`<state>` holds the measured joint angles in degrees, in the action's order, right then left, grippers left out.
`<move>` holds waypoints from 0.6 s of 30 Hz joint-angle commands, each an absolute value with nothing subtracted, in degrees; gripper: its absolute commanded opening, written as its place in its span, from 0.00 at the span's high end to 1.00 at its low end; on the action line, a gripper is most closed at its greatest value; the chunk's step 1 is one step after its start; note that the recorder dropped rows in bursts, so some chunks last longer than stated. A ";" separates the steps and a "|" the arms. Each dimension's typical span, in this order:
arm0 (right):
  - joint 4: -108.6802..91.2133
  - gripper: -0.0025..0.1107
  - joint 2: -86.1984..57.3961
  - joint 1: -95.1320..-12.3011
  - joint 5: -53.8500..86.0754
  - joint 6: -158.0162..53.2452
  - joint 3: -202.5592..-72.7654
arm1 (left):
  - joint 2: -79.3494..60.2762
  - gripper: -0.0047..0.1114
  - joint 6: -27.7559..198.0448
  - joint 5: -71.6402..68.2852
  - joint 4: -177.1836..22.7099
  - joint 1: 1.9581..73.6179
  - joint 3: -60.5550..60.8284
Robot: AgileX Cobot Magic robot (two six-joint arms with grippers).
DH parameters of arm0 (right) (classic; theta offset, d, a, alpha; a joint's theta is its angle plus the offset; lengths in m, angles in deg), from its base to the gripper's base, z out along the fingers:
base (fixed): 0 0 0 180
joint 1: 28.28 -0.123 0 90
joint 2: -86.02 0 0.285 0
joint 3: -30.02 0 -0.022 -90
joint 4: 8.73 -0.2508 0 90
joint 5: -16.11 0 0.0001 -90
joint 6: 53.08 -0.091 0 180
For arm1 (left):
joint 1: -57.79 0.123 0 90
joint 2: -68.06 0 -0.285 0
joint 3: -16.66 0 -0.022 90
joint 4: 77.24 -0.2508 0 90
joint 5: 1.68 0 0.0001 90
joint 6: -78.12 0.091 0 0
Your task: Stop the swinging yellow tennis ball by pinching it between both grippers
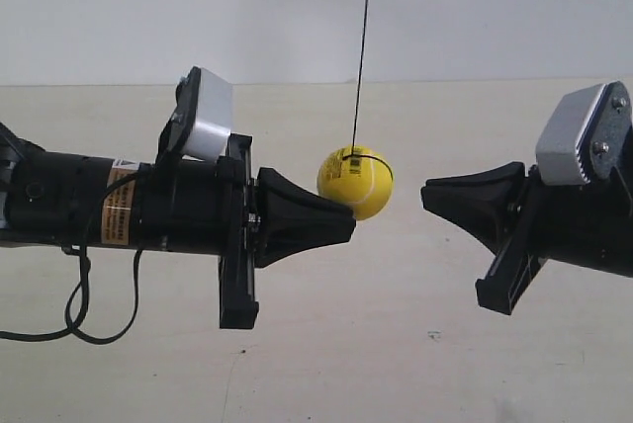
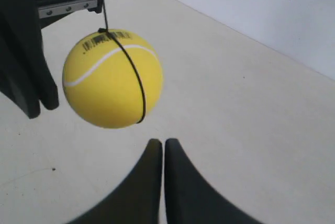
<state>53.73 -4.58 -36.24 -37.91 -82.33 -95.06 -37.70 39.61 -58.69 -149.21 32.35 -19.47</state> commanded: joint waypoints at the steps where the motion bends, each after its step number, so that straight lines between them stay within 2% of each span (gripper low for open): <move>1: 54.18 0.98 -4.96 -36.18 -40.18 -82.58 -95.23 | -37.77 0.92 40.60 -57.24 -146.92 31.90 -19.20; 6: 54.18 0.98 -4.96 -36.18 -40.67 -82.19 -95.23 | -37.09 0.92 42.09 -47.57 -141.32 31.90 -19.20; 13: 53.82 0.98 -4.96 -36.18 -41.05 -81.78 -95.23 | -34.72 0.92 44.59 -47.53 -139.94 31.90 -19.20; 18: 54.41 0.98 -4.96 -36.30 -41.33 -82.58 -95.23 | -36.63 0.92 44.74 -53.68 -141.31 31.90 -19.20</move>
